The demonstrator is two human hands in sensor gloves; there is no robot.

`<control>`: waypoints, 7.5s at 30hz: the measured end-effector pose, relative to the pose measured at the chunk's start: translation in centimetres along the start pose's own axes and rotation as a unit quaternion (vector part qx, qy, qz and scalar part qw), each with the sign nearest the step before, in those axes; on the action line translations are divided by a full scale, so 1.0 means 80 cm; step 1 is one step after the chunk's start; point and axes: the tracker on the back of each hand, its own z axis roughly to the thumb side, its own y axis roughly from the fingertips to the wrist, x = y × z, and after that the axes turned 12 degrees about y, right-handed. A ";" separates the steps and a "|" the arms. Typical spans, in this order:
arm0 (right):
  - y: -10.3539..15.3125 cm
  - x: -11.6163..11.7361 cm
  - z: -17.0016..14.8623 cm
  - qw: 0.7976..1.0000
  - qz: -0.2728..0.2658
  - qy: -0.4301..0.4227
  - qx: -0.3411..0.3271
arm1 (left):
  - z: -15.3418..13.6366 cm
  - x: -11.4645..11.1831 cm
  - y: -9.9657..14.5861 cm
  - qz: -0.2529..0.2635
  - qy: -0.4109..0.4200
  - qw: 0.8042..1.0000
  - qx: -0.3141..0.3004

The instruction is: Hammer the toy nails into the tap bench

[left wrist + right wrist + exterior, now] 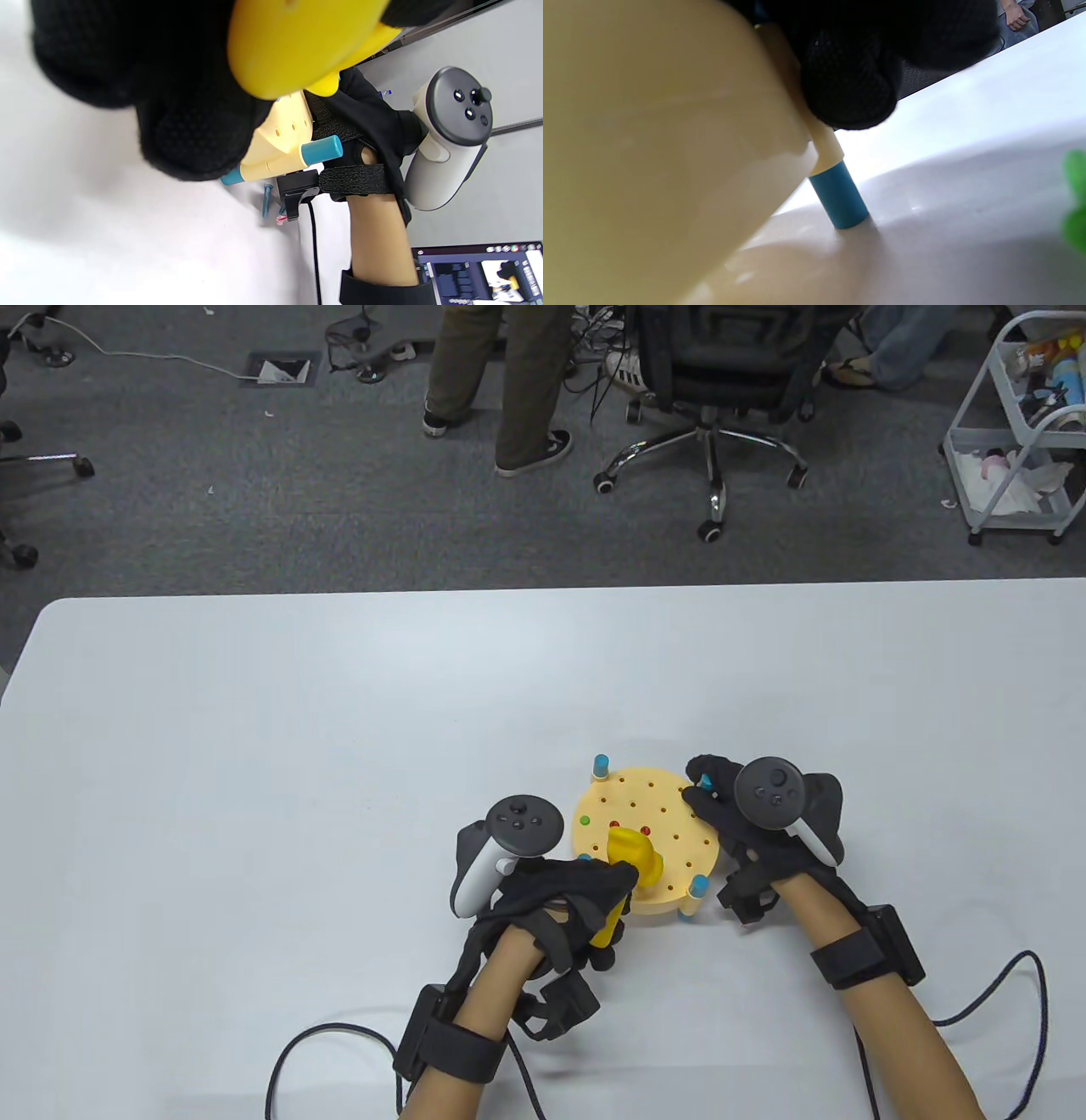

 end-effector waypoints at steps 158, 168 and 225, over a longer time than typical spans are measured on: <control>0.003 0.001 -0.006 1.000 0.006 -0.001 0.011 | 0.079 -0.067 -0.054 0.253 -0.433 0.865 0.012; -0.001 -0.016 -0.015 0.998 0.049 -0.030 0.001 | 0.081 -0.044 -0.011 0.269 -0.303 0.910 -0.087; 0.049 -0.072 -0.022 0.995 -0.074 -0.022 0.059 | -0.051 0.060 0.055 0.298 -0.080 0.944 -0.113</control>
